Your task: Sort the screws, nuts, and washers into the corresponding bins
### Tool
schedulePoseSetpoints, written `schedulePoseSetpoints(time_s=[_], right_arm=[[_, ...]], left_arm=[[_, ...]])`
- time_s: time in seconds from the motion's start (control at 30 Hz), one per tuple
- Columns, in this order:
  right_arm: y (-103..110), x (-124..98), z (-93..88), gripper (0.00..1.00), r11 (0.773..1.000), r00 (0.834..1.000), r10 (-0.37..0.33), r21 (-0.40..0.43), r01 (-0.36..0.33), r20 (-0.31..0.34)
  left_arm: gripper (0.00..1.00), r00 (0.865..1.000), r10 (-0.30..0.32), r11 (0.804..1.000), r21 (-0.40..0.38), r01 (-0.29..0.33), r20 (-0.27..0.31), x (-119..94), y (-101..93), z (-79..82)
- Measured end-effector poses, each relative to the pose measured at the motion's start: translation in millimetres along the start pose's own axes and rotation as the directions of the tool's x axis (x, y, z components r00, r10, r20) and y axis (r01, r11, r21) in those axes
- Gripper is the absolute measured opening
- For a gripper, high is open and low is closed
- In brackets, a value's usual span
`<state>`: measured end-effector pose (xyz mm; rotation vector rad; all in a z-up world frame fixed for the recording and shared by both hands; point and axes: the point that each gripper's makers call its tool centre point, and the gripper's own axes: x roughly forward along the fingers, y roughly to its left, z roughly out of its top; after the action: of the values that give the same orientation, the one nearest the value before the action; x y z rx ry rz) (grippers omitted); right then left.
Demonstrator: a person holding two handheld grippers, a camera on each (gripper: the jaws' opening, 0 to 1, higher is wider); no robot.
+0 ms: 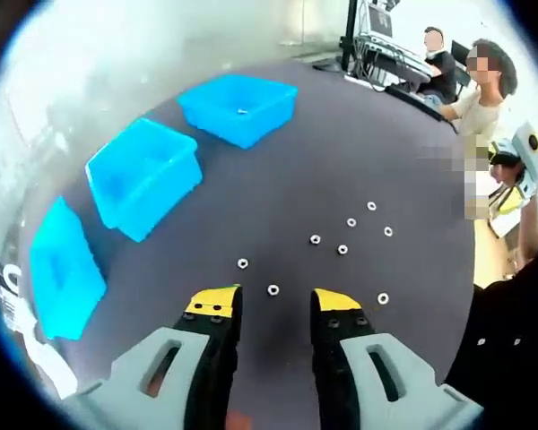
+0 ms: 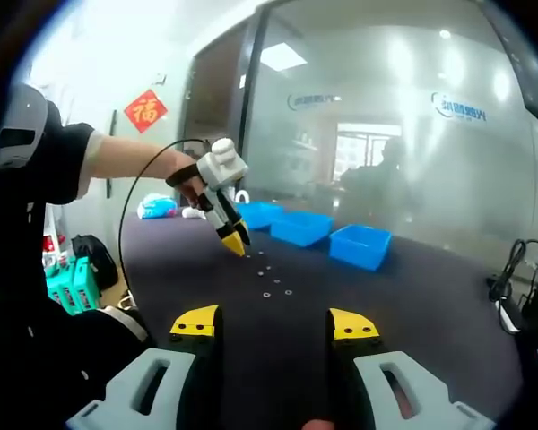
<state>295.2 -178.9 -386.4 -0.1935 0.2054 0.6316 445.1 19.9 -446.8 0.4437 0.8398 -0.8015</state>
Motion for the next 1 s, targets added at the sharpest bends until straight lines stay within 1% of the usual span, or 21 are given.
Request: schedulePoseSetpoints(time_s=[0.37, 0.43, 0.53, 0.6, 0.63, 0.73, 0.83, 1.0], right_arm=[[-2, 1, 0.7, 0.42, 1.0, 1.0, 0.0, -0.011, 0.0, -0.002], [-2, 0, 0.7, 0.42, 1.0, 1.0, 0.0, -0.011, 0.0, -0.003], [-2, -1, 0.6, 0.42, 1.0, 1.0, -0.002, -0.012, 0.002, -0.004], [-2, -1, 0.1, 0.42, 1.0, 1.0, -0.002, -0.013, 0.002, -0.006], [-2, 0, 0.1, 0.42, 1.0, 1.0, -0.001, -0.015, 0.001, -0.008], [0, -1, 2.2, 0.42, 1.0, 1.0, 0.001, -0.02, -0.001, -0.006], [2, 0, 5.2, 0.42, 1.0, 1.0, 0.009, -0.029, -0.009, -0.003], [7, 2, 7.4, 0.42, 0.999, 1.0, 0.02, -0.04, -0.02, -0.005]], left_arm=[[0.18, 0.999, -0.025, 0.999, -0.042, 0.026, 0.02, 11, -1.0, -4.7], [0.18, 1.0, -0.022, 0.999, -0.049, 0.023, 0.02, 12, 0.0, -6.2], [0.16, 0.999, -0.013, 0.998, -0.057, 0.015, 0.037, 13, 1.3, -6.2], [0.13, 0.999, -0.007, 0.999, -0.047, 0.009, 0.039, 16, 0.9, -8.9], [0.11, 0.999, -0.012, 0.999, -0.04, 0.014, 0.043, 16, -0.2, -9.7], [0.06, 0.998, -0.025, 0.998, -0.056, 0.028, 0.057, 15, -3.4, -9.8], [0.06, 0.997, -0.019, 0.998, -0.054, 0.023, 0.075, 16, -2.9, -9.5], [0.05, 0.993, -0.027, 0.994, -0.101, 0.039, 0.115, 14, -1.5, -9.3]])
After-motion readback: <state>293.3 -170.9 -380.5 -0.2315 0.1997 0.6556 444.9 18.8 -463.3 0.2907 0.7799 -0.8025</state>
